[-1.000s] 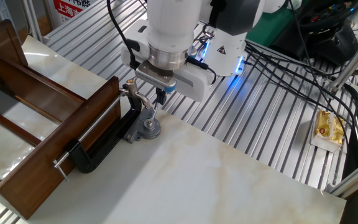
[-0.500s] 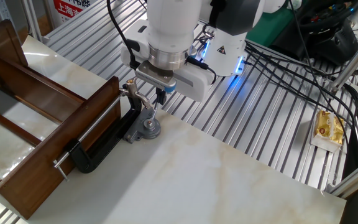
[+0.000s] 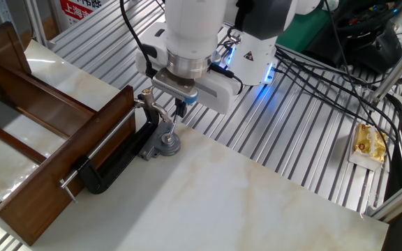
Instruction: Turn off the water tap
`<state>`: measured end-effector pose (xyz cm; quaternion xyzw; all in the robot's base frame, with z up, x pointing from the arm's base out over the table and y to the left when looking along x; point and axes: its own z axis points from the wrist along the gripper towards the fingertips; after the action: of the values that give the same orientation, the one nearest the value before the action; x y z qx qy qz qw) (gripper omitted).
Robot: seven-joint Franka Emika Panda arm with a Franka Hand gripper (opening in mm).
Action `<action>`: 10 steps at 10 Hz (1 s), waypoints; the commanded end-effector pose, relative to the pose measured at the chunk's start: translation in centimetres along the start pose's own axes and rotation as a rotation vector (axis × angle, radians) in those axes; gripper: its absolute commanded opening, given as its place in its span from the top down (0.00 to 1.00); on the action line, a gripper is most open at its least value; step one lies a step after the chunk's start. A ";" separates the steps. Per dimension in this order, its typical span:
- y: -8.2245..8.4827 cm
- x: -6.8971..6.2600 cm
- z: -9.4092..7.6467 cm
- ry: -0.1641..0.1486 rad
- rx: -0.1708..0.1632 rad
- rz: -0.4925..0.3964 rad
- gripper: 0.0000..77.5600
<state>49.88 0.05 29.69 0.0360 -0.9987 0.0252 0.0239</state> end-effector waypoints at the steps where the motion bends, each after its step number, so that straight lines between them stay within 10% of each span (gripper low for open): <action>1: 0.0 -0.1 -0.1 -0.003 0.000 0.000 1.00; 10: 0.1 -0.1 0.3 0.000 0.011 -0.002 1.00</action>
<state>49.81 0.19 29.30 0.0357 -0.9985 0.0318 0.0251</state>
